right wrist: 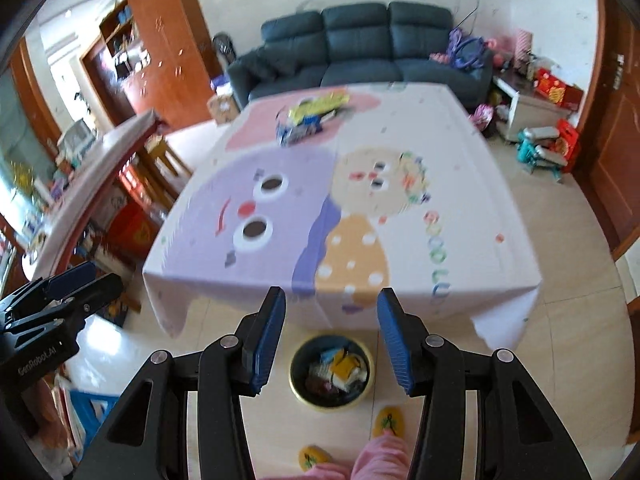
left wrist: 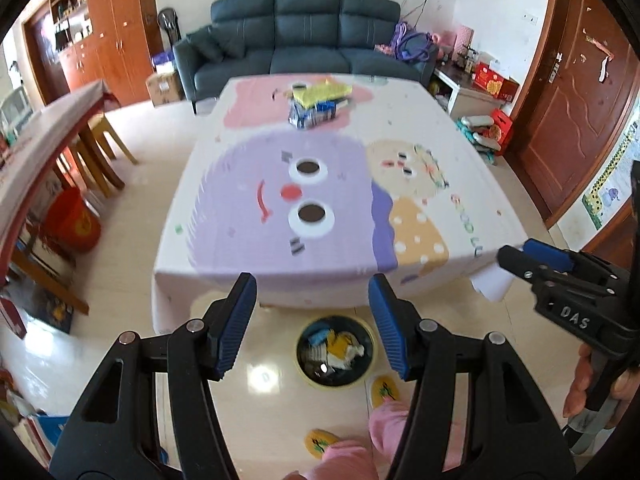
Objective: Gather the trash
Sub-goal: 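Move both open grippers back toward the milk carton and snack bag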
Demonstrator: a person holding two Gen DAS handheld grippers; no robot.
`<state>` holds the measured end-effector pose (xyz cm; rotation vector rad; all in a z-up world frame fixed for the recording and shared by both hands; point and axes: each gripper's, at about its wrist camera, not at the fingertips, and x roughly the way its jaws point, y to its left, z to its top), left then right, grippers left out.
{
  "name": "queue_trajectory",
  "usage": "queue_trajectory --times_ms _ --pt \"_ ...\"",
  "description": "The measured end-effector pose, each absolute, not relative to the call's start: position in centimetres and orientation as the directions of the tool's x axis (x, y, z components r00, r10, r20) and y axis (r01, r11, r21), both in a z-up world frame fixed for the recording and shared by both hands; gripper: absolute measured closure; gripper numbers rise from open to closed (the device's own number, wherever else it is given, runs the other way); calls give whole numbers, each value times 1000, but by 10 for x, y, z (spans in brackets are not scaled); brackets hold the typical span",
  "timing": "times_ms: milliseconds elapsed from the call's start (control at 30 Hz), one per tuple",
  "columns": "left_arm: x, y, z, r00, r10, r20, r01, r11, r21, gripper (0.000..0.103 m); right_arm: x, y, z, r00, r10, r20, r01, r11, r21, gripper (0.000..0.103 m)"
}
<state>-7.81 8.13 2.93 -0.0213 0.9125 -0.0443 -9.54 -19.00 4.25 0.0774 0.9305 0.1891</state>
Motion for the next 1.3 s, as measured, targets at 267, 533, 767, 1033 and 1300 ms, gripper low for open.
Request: queue_trajectory --times_ms 267,533,767,1033,1300 --pt "-53 82 67 657 -28 -753 55 998 11 48 -77 -208 71 619 215 -756 -88 975 206 54" --pt "5 70 74 666 14 -746 57 996 70 48 -24 -211 79 617 275 -738 -139 960 242 54" --pt "110 48 52 630 98 -770 32 988 151 48 98 -224 55 559 361 -747 -182 932 314 54" --pt "286 11 1 536 191 -822 49 965 256 48 273 -236 -3 430 431 -793 -220 902 371 55" --pt "416 -3 -83 442 288 -850 83 930 359 48 400 -239 -57 353 461 -814 -240 885 398 55"
